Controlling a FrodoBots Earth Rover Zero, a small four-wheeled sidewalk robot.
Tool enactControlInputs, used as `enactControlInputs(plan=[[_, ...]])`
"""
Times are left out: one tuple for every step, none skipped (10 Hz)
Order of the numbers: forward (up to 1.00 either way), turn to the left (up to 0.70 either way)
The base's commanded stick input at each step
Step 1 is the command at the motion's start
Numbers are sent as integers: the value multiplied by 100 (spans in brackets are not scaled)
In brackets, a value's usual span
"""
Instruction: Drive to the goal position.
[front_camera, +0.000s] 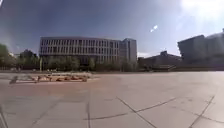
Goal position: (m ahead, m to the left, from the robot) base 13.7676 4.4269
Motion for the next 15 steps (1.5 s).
enactControlInputs(plan=[[70, 0], [70, 0], [70, 0], [70, 0], [70, 0], [70, 0], [70, 0], [70, 0], [70, 0], [70, -4], [70, -8], [70, -31], [70, -2], [70, 0], [70, 0]])
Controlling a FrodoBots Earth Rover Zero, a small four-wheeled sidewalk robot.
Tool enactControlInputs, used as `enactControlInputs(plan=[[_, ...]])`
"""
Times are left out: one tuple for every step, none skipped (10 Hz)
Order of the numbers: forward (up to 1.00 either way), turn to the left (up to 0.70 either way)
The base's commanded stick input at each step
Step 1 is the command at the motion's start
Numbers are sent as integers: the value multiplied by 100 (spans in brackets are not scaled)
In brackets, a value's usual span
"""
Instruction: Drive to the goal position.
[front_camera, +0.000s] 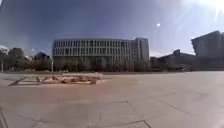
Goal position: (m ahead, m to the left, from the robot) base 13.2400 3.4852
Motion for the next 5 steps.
enactControlInputs(plan=[[70, 0], [70, 0], [70, 0], [70, 0], [70, 0]])
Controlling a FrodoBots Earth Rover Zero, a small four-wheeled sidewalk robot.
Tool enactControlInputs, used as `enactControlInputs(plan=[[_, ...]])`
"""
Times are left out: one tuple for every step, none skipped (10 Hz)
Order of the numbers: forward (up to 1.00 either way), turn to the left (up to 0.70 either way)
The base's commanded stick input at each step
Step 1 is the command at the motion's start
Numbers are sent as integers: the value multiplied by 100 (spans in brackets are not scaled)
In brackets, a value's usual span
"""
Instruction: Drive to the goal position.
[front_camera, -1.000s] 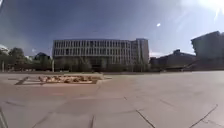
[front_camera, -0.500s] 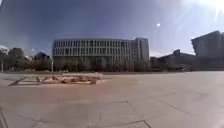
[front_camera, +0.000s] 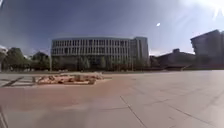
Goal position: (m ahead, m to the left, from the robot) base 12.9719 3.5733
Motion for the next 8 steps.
enactControlInputs(plan=[[70, 0], [70, 0], [70, 0], [70, -1], [70, -35], [70, -35], [70, -35], [70, -35]])
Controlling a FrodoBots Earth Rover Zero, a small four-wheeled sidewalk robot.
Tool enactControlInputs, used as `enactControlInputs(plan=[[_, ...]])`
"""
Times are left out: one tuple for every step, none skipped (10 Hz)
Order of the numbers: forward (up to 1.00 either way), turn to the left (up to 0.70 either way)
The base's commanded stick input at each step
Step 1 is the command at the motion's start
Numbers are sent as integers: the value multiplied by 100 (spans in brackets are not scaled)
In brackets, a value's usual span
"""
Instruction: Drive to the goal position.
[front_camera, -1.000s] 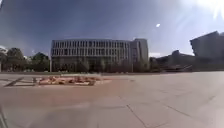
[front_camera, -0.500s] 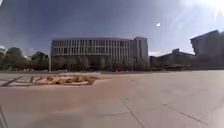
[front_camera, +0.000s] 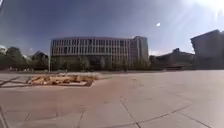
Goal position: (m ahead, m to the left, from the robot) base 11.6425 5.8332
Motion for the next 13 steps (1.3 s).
enactControlInputs(plan=[[70, -26], [70, -5], [70, 0], [70, 0], [70, 0], [70, 0], [70, 0], [70, 0], [70, 0], [70, 0], [70, 0], [70, 0], [70, 0]])
